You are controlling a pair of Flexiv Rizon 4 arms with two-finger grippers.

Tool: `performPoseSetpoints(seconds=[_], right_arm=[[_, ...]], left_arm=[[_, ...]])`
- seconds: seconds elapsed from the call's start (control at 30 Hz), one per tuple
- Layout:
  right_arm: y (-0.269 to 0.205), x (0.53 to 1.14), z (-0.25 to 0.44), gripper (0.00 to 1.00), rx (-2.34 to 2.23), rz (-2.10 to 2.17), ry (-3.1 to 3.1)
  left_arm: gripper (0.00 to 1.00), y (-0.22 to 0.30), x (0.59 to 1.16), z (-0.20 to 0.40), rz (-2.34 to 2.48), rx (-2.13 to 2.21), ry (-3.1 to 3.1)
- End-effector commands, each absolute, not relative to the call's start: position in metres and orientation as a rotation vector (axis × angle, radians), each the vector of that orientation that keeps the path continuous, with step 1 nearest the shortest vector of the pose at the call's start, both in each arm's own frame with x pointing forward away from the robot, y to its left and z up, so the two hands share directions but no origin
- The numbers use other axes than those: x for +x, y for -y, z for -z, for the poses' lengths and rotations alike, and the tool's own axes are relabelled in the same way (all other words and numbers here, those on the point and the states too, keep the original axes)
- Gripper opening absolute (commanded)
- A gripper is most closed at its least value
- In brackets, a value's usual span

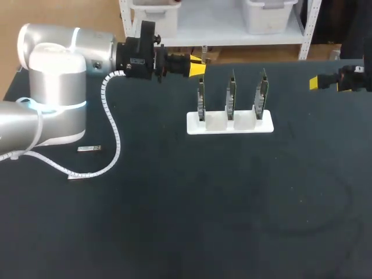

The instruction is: Pick up the optical module with the left hand, and insert it into the network port with the right hand.

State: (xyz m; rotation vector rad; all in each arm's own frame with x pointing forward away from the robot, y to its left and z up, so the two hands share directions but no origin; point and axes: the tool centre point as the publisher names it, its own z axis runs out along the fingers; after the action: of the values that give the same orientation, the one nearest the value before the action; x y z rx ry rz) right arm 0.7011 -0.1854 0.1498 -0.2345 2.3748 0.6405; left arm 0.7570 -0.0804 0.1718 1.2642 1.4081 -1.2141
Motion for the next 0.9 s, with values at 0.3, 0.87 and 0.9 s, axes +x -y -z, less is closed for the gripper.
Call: performPoseSetpoints(seconds=[0.3,0.87,0.9], right_arm=[[0.184,0.7,-0.151,1.0,-0.23,-0.632,-2.376],[0.184,0.7,-0.151,1.0,-0.23,-0.632,-2.376],[0.184,0.7,-0.151,1.0,-0.23,-0.632,-2.376]], left_arm=[[0.0,0.085,0.767,-0.169,1.226,1.272,-1.41],[0.0,0.077,0.765,-0.16,1.237,1.229,-1.451],[0.0,0.077,0.765,-0.159,1.241,1.223,-1.454]])
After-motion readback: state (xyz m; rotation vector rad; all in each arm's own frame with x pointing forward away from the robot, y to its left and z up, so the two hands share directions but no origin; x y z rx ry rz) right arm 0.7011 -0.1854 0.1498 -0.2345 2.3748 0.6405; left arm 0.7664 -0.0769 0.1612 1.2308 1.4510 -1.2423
